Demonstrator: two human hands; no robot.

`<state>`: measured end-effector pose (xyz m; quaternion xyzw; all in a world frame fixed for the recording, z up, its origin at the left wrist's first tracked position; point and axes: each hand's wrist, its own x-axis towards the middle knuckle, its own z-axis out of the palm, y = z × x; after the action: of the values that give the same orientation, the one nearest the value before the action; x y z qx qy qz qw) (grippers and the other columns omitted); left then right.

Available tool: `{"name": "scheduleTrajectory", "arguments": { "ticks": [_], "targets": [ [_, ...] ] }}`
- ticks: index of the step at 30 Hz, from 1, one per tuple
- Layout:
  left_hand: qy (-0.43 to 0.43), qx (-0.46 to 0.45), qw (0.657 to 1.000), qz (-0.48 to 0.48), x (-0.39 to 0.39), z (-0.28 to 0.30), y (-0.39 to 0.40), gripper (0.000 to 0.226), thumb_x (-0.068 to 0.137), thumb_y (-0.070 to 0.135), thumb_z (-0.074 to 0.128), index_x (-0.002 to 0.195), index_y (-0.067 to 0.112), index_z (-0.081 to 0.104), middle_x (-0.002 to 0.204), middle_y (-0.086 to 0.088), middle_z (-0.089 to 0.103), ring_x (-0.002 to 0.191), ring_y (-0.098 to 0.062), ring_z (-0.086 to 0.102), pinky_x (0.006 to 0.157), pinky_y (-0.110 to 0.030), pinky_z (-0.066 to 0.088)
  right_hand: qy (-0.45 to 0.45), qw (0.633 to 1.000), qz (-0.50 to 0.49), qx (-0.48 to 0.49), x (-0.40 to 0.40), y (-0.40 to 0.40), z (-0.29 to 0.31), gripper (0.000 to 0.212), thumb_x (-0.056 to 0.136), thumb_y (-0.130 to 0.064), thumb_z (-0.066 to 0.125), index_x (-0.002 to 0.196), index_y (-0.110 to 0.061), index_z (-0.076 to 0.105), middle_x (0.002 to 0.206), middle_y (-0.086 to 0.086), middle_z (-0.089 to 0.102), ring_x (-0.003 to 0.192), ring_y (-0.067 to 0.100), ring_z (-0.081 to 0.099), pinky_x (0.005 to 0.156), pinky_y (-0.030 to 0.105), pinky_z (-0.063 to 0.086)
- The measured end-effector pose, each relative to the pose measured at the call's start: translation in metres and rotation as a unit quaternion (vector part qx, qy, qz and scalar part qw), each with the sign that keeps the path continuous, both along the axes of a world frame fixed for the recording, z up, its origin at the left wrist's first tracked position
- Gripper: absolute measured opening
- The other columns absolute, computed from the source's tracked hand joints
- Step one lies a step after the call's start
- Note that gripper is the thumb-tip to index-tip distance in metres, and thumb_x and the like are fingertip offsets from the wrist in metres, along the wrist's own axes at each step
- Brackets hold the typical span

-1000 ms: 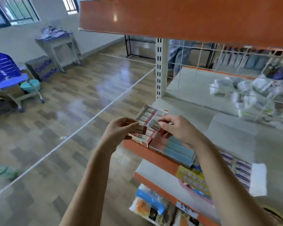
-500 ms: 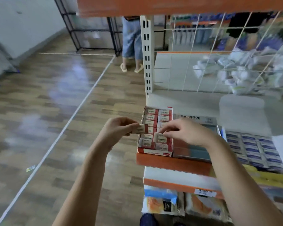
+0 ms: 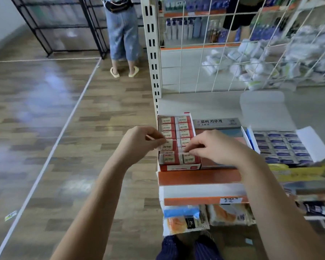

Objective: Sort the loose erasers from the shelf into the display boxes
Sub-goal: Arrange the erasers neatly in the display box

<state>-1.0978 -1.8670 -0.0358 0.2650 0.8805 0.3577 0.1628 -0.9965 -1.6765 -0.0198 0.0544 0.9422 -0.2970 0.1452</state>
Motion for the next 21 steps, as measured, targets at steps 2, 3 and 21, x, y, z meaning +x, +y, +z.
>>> {"name": "scheduleTrajectory", "arguments": {
  "ticks": [2,3,21],
  "targets": [
    [0.023,-0.023,0.999,-0.022,0.001,0.000,0.002,0.007,0.081,0.032,0.070,0.085,0.027,0.071,0.077,0.015,0.068,0.068,0.005,0.060,0.059,-0.009,0.044,0.017,1.000,-0.005,0.015,-0.001,-0.002,-0.004,0.019,0.091,-0.026,0.058,0.105,-0.031,0.069,0.095,-0.020,0.056,0.083,-0.002,0.051,0.066,0.013,0.035],
    [0.036,-0.029,0.998,-0.031,0.002,-0.001,0.003,0.008,0.081,0.032,0.069,0.085,0.026,0.071,0.079,0.015,0.068,0.069,0.005,0.060,0.060,-0.008,0.043,0.025,0.999,-0.005,0.024,-0.002,-0.003,-0.006,0.018,0.091,-0.025,0.059,0.105,-0.030,0.070,0.092,-0.018,0.052,0.080,-0.002,0.047,0.062,0.012,0.031],
    [0.247,-0.140,0.944,-0.166,0.006,0.031,0.073,0.020,0.090,0.035,0.057,0.106,0.028,0.066,0.108,0.006,0.061,0.098,-0.016,0.057,0.076,-0.029,0.047,0.106,0.989,-0.090,0.058,0.026,0.037,0.004,0.029,0.092,-0.020,0.057,0.121,-0.019,0.060,0.117,-0.002,0.057,0.101,0.008,0.054,0.086,0.017,0.042]
  ]
}}
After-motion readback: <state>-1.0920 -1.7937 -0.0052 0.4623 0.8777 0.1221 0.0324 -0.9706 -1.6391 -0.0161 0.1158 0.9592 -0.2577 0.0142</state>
